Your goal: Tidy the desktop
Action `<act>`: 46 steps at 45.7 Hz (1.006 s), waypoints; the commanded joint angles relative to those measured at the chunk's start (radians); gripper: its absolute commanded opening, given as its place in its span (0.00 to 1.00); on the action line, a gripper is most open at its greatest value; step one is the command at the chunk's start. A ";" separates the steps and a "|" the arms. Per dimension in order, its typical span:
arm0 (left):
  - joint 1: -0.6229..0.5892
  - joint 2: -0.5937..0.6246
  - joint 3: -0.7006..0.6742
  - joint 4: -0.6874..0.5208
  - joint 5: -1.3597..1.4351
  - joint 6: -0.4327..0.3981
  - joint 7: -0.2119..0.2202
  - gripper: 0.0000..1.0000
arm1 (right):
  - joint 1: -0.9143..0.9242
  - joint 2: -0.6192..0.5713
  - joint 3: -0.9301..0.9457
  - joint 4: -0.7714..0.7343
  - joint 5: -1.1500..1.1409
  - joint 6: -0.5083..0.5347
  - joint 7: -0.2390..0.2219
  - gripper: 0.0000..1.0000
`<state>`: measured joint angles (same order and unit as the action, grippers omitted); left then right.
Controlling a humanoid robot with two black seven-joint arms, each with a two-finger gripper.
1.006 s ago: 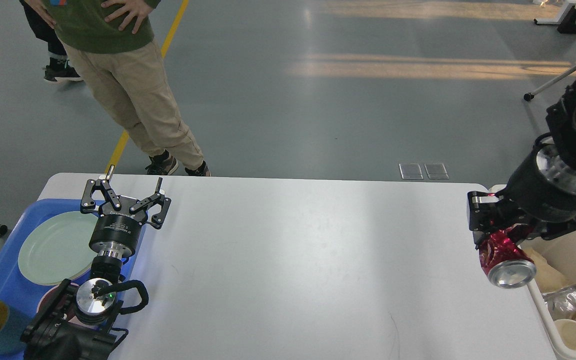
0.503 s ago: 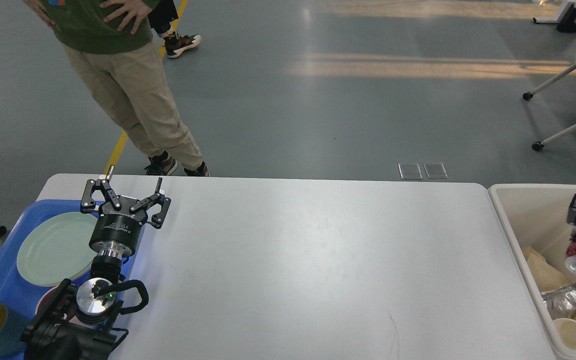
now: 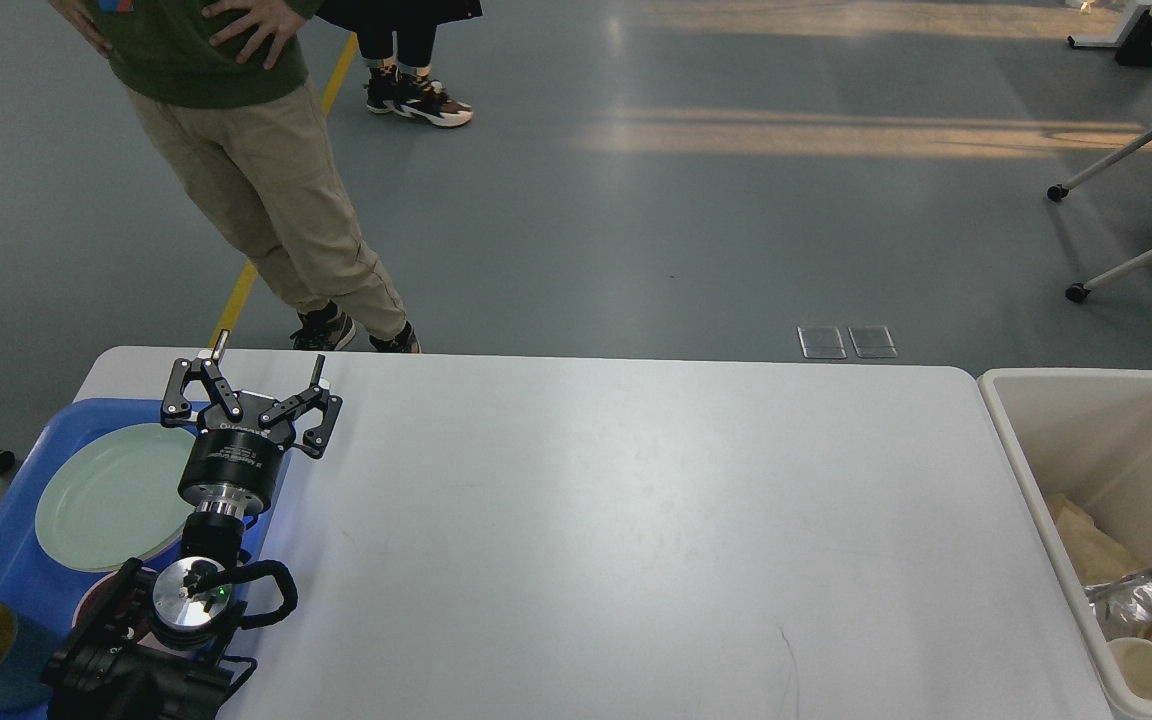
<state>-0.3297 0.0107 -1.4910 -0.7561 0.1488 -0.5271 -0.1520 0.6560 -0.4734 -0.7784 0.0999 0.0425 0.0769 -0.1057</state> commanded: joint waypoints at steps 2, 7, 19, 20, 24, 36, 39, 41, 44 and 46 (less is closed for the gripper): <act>0.000 0.000 0.000 0.000 0.000 -0.001 0.000 0.96 | -0.101 0.076 0.019 -0.123 0.000 -0.055 -0.003 0.00; 0.000 0.000 0.000 0.000 0.000 0.001 0.000 0.96 | -0.116 0.078 0.021 -0.118 0.000 -0.063 -0.005 0.00; 0.000 0.000 0.000 0.000 0.000 0.001 0.000 0.96 | -0.130 0.084 0.019 -0.109 0.000 -0.065 -0.002 1.00; 0.000 0.000 0.000 0.000 0.000 0.001 0.000 0.96 | -0.130 0.084 0.019 -0.109 0.000 -0.065 -0.002 1.00; 0.000 0.000 0.000 0.000 0.000 0.001 0.000 0.96 | -0.130 0.082 0.024 -0.108 0.000 -0.063 0.001 1.00; 0.000 0.000 0.000 0.000 0.000 -0.001 0.000 0.96 | -0.118 0.078 0.120 -0.108 0.000 -0.065 0.000 1.00; -0.002 0.000 0.000 0.000 0.000 0.001 0.000 0.96 | -0.096 0.073 0.209 -0.106 0.002 -0.063 0.000 1.00; 0.000 0.000 0.000 0.000 0.000 0.001 0.000 0.96 | -0.069 0.070 0.310 -0.106 0.002 -0.060 0.000 1.00; 0.000 0.000 0.000 0.000 0.000 0.001 0.000 0.96 | -0.038 0.059 0.485 -0.100 0.000 -0.060 0.003 1.00; 0.000 0.000 0.000 0.000 0.000 0.001 0.000 0.96 | -0.018 0.045 0.594 -0.080 0.000 -0.060 0.006 1.00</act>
<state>-0.3302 0.0107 -1.4910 -0.7562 0.1488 -0.5259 -0.1519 0.5885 -0.4055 -0.4470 -0.0049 0.0433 0.0143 -0.1053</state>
